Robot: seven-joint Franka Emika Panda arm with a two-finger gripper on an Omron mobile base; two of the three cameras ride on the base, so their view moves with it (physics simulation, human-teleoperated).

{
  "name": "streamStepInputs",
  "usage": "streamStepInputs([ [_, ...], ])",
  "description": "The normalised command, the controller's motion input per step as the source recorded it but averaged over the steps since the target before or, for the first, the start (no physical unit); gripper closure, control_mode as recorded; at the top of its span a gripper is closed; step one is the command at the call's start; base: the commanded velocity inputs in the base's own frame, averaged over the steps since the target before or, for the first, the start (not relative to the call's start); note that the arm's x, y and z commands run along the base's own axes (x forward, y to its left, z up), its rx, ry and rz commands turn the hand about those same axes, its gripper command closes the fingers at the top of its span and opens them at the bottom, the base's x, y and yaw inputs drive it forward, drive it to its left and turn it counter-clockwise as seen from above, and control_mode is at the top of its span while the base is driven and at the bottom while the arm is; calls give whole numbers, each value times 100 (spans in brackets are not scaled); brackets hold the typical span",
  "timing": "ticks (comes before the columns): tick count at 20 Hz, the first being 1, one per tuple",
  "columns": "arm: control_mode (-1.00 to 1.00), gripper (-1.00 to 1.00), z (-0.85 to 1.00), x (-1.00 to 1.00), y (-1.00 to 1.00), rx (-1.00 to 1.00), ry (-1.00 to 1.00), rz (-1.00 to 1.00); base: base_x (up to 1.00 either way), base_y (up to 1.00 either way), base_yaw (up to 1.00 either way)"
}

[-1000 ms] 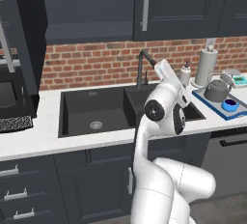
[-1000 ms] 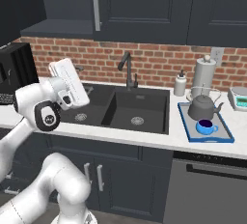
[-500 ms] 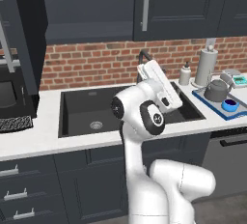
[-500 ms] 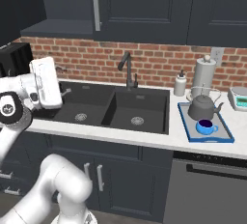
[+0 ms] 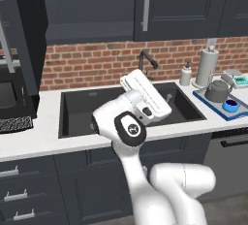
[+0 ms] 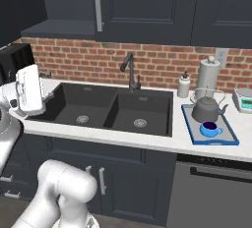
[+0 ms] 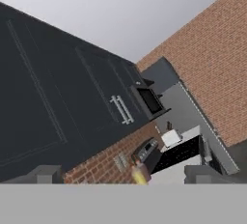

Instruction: Pick the kettle from the counter and place it on the tray. Then pick the mug from the cabinet and place it on the tray. Then close the cabinet doors.

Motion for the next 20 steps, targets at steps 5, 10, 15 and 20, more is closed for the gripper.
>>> streamStepInputs([
  [5, -100, -100, -4, -21, 24, -26, 0, -6, 0, 0, 0],
  [10, -100, -100, 4, -35, 37, -20, 0, -18, 0, 0, 0],
  [15, -100, -100, 20, -32, 42, -11, 1, -19, 0, 0, 0],
  [20, -100, -100, 22, -22, 53, -11, 3, -20, 0, 0, 0],
])
